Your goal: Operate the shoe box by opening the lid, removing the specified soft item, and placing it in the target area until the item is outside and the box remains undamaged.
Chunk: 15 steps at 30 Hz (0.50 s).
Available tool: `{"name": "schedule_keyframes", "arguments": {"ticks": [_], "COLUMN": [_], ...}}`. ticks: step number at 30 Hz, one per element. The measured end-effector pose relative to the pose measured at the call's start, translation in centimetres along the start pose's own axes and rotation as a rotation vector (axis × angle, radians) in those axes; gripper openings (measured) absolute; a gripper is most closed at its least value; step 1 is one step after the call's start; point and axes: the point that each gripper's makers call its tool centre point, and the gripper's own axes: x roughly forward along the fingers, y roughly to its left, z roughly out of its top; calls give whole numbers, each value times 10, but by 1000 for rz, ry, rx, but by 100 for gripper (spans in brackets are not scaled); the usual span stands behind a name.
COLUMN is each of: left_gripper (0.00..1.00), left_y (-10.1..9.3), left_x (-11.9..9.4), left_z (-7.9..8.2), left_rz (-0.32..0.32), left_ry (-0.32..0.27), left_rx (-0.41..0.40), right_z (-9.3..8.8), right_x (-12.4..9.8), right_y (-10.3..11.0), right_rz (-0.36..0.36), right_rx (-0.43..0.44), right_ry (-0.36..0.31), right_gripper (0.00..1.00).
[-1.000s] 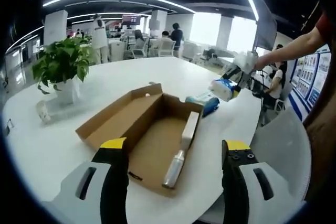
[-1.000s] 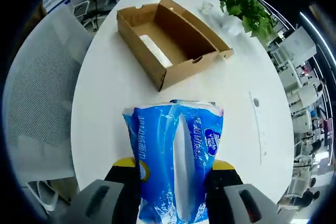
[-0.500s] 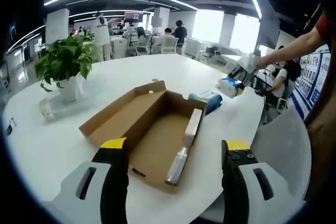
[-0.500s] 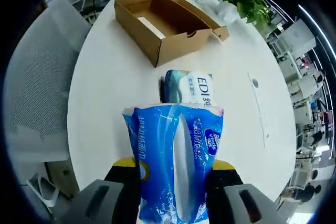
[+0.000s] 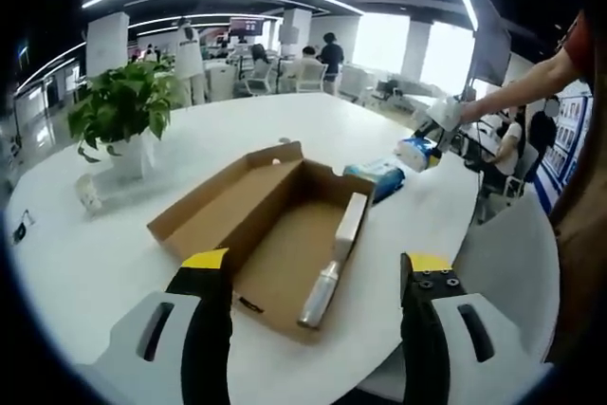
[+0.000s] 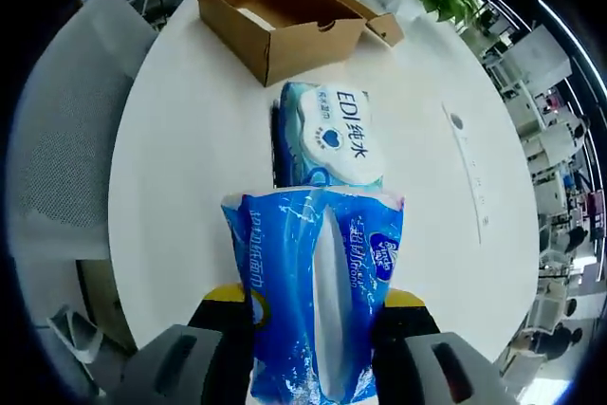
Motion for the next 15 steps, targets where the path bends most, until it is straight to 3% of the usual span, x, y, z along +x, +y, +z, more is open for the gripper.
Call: {"name": "schedule_keyframes", "arguments": {"ticks": [15], "left_gripper": [72], "left_y": [1], "left_x": [-4], "left_z": [1], "left_rz": [27], "left_ry": [9], "left_rx": [-21], "right_z": [-8], "right_x": [16], "right_y": [-12], "right_rz": [10], "right_rx": [-6], "right_ry": [16], "right_gripper": [47]}}
